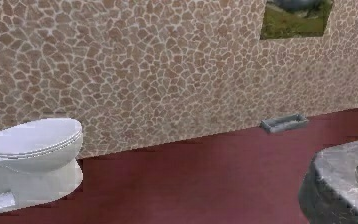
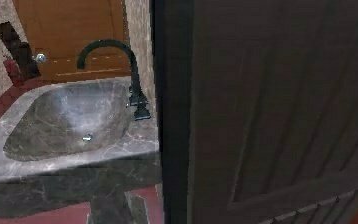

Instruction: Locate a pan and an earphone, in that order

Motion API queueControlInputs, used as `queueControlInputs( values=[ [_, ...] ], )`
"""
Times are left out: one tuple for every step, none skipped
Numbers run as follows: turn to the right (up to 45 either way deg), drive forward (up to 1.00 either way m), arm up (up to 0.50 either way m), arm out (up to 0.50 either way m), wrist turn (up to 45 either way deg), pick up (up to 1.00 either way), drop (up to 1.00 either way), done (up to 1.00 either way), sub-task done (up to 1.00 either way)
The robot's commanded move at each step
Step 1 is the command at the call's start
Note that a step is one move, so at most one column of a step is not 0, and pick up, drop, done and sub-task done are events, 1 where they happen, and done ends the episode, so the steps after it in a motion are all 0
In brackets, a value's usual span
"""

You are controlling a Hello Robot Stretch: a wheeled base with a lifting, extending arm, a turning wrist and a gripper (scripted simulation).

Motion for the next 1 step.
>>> queueControlInputs(
  values=[
    [3.0, 0.0, 0.0, 0.0, 0.0, 0.0, 0.0, 0.0, 0.0]
  ],
)
